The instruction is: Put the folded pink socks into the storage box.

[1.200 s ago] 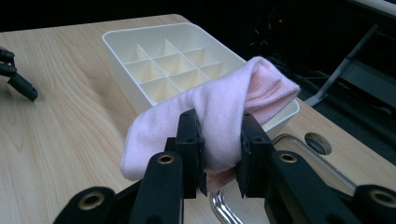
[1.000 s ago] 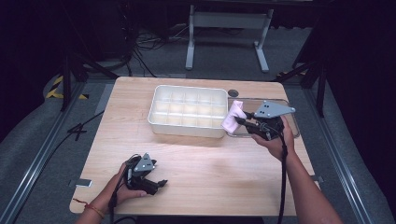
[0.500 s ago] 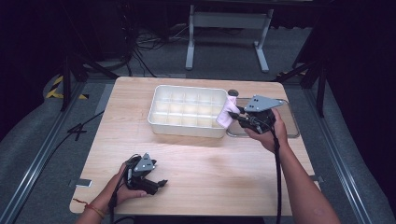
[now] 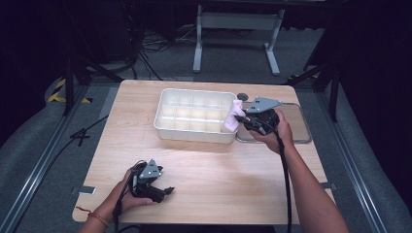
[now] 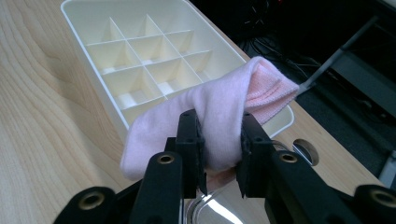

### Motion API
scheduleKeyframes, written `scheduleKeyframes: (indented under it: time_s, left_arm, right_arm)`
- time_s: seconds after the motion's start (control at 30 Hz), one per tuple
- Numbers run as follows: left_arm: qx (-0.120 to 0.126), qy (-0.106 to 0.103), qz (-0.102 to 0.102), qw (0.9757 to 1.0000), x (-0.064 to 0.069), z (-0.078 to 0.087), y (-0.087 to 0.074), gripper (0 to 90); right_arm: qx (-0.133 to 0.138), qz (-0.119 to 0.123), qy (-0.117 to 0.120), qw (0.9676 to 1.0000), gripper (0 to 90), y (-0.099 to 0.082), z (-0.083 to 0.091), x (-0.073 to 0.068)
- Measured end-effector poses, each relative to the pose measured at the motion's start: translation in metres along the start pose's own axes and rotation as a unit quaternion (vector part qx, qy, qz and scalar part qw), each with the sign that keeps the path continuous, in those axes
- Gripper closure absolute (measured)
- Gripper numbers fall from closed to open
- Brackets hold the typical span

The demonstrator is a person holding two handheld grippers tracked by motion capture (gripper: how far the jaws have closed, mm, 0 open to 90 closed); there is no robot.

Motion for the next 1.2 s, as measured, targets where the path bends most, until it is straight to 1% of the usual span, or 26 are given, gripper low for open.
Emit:
scheduleKeyframes:
  time_s: [0.1, 0.2, 0.27, 0.3, 0.33, 0.4, 0.43, 0.47, 0.6, 0.7, 0.8, 1.1, 1.2]
  left_arm:
    - [0.0, 0.002, -0.002, 1.0, -0.001, 0.0, 0.0, 14.5]
    - [0.0, 0.003, -0.004, 1.0, -0.001, 0.0, 0.0, 14.5]
    - [0.0, 0.001, 0.0, 1.0, 0.0, 0.0, 0.0, 14.5]
    - [0.0, 0.004, -0.004, 1.0, -0.001, 0.0, 0.0, 14.5]
    - [0.0, 0.0, 0.001, 1.0, 0.0, 0.0, 0.0, 14.5]
    - [0.0, 0.002, -0.001, 1.0, -0.001, 0.0, 0.0, 14.5]
    - [0.0, 0.003, -0.004, 1.0, -0.001, 0.0, 0.0, 14.5]
    - [0.0, 0.001, 0.0, 1.0, 0.0, 0.0, 0.0, 14.5]
    - [0.0, 0.002, -0.002, 1.0, -0.001, 0.0, 0.0, 14.5]
    - [-0.001, 0.002, -0.002, 1.0, -0.001, 0.0, 0.0, 14.5]
    - [0.0, 0.002, -0.003, 1.0, -0.001, 0.0, 0.0, 14.5]
    - [0.0, 0.0, 0.0, 1.0, 0.0, 0.0, 0.0, 14.5]
    - [-0.001, 0.002, -0.002, 1.0, -0.001, 0.0, 0.0, 14.5]
  right_arm:
    - [-0.007, 0.001, 0.002, 1.0, 74.2, -0.002, -0.006, -0.001]
    - [-0.014, 0.007, 0.001, 0.9999, 74.2, -0.002, -0.012, -0.002]
    - [-0.021, 0.01, -0.001, 0.9997, 74.1, -0.003, -0.015, -0.002]
    - [-0.021, 0.01, -0.001, 0.9997, 74.1, -0.003, -0.015, -0.002]
    - [-0.032, 0.017, -0.004, 0.9993, 74.2, -0.004, -0.019, -0.003]
    - [-0.035, 0.022, -0.007, 0.9991, 74.1, -0.005, -0.021, -0.002]
    - [-0.043, 0.03, -0.014, 0.9985, 74.2, -0.006, -0.024, -0.001]
    - [-0.047, 0.034, -0.018, 0.9982, 74.2, -0.006, -0.025, -0.001]
    - [-0.058, 0.049, -0.027, 0.9967, 74.2, -0.008, -0.031, 0.0]
    - [-0.067, 0.052, -0.031, 0.9959, 74.2, -0.011, -0.035, 0.001]
    - [-0.077, 0.061, -0.036, 0.9945, 74.2, -0.014, -0.039, 0.001]
    - [-0.088, 0.068, -0.038, 0.993, 74.0, -0.021, -0.047, 0.0]
    - [-0.094, 0.073, -0.035, 0.9923, 74.0, -0.024, -0.051, -0.003]
Point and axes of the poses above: each handheld gripper's, and its own axes: z roughly backward along the jaws, y roughly out of its top, x roughly to its right, the point moved 10 cm from there along -z, roughly forward along the jaws, and after that the axes turned 2 degrees about x, right-handed, at the moved point
